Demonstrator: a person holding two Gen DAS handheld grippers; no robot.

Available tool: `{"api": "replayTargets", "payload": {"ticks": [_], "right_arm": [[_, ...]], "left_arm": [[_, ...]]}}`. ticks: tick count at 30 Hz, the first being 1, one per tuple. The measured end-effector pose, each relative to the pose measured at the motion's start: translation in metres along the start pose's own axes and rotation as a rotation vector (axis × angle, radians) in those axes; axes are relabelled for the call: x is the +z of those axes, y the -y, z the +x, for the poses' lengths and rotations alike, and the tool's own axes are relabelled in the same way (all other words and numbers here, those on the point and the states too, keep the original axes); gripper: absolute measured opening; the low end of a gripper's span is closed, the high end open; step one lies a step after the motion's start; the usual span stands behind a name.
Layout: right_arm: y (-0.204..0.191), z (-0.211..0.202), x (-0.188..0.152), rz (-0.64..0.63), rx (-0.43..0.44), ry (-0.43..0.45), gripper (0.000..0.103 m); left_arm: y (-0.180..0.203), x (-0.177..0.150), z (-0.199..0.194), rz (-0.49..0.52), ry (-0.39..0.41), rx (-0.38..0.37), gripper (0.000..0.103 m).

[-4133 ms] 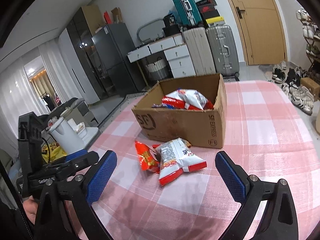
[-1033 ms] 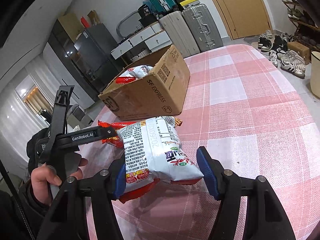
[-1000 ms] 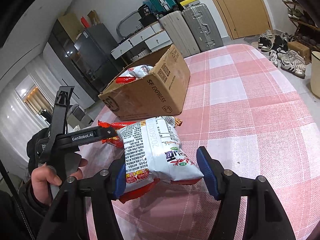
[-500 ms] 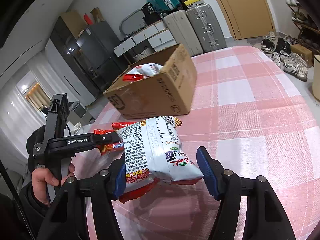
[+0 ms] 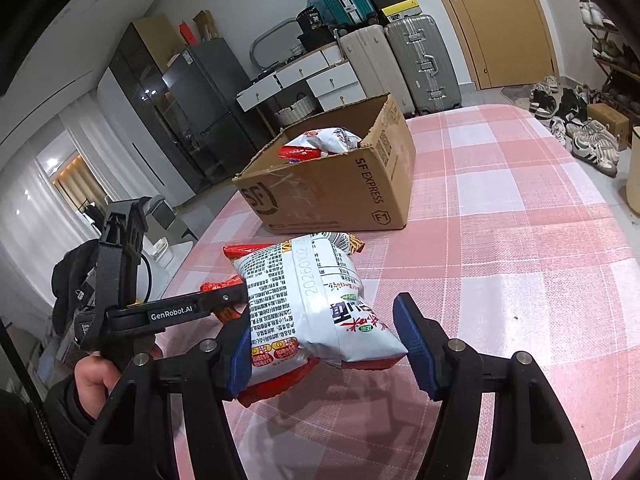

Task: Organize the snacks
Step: 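Grasp the red wafer pack with the left gripper while the right gripper holds its bag, then carry both snacks over the cardboard box with both grippers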

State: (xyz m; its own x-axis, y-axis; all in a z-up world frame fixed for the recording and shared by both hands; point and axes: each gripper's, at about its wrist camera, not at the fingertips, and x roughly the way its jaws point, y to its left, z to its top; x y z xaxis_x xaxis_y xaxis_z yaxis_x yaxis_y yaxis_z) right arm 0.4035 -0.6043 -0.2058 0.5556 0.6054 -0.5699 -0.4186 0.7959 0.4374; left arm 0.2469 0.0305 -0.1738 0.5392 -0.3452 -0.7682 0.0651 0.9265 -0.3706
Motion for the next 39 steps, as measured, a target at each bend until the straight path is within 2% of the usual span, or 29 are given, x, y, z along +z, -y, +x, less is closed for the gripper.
{"api": "replayTargets", "payload": {"ticks": [5,10,19,26,39], "right_arm": [[-0.009,-0.010,0.002,-0.017,-0.005,0.016,0.065],[-0.023,-0.020,0.010,-0.051,-0.005,0.038,0.065],[-0.046,-0.040,0.036,-0.131,0.002,0.095,0.065],[-0.060,-0.051,0.067,-0.179,0.029,0.126,0.065],[-0.098,-0.056,0.146,-0.303,0.037,0.171,0.065]], "left_arm": [[-0.003,-0.001,-0.015,0.008,0.027,-0.008,0.021],[0.000,0.005,-0.045,0.040,0.076,-0.009,0.021],[0.016,0.015,-0.091,0.108,0.136,-0.013,0.021],[0.035,0.040,-0.122,0.145,0.190,-0.023,0.021],[0.077,0.100,-0.169,0.280,0.257,0.039,0.021]]}}
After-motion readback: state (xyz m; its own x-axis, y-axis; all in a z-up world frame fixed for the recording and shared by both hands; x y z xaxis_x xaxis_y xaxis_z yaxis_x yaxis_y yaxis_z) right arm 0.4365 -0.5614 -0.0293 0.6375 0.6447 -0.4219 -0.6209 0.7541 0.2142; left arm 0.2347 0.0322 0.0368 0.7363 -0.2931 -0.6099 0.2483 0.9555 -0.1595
